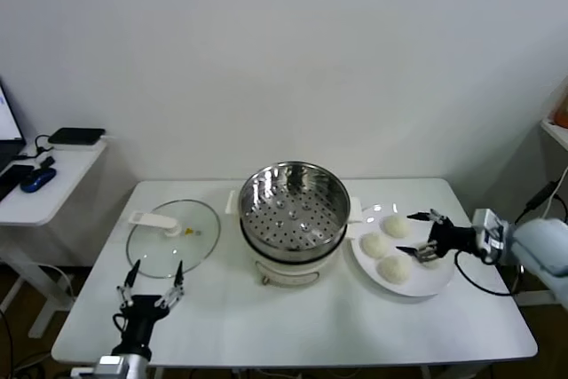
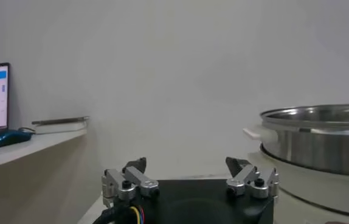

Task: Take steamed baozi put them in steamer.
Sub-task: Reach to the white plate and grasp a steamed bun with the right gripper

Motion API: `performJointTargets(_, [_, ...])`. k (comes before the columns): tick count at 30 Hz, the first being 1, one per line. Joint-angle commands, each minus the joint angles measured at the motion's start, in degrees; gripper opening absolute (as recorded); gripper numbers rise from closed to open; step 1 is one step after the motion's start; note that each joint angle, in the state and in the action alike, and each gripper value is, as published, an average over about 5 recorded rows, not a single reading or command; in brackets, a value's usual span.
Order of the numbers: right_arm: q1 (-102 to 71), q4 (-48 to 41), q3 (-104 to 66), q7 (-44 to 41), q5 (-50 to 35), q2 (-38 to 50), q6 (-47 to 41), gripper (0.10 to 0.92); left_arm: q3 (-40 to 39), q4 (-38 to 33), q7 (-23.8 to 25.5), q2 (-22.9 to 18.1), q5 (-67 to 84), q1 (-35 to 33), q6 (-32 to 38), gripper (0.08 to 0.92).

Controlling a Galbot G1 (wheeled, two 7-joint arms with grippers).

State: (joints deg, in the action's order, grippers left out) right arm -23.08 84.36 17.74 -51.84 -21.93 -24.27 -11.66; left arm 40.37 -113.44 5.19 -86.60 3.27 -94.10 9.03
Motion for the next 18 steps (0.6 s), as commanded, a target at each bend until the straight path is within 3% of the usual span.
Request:
performJointTargets(1, [36.94, -11.72, 35.31, -11.29, 2.72, 1.33, 2.32, 0.823, -0.33, -0.13, -0.02, -0.04, 0.65, 0.23, -0.37, 0.823])
performJointTargets(11, [46.98, -28.32, 45.49, -15.34, 13.15, -13.09, 10.43, 0.823, 0.16, -0.04, 0.00, 0.60, 0.80, 0.73, -1.00, 0.823])
performJointTargets(18, [44.42, -32.52, 44.84, -15.56, 17.06, -19.67, 12.37, 0.823, 0.61, 0.41, -0.23, 0.91, 1.63, 1.27, -1.77, 0.823])
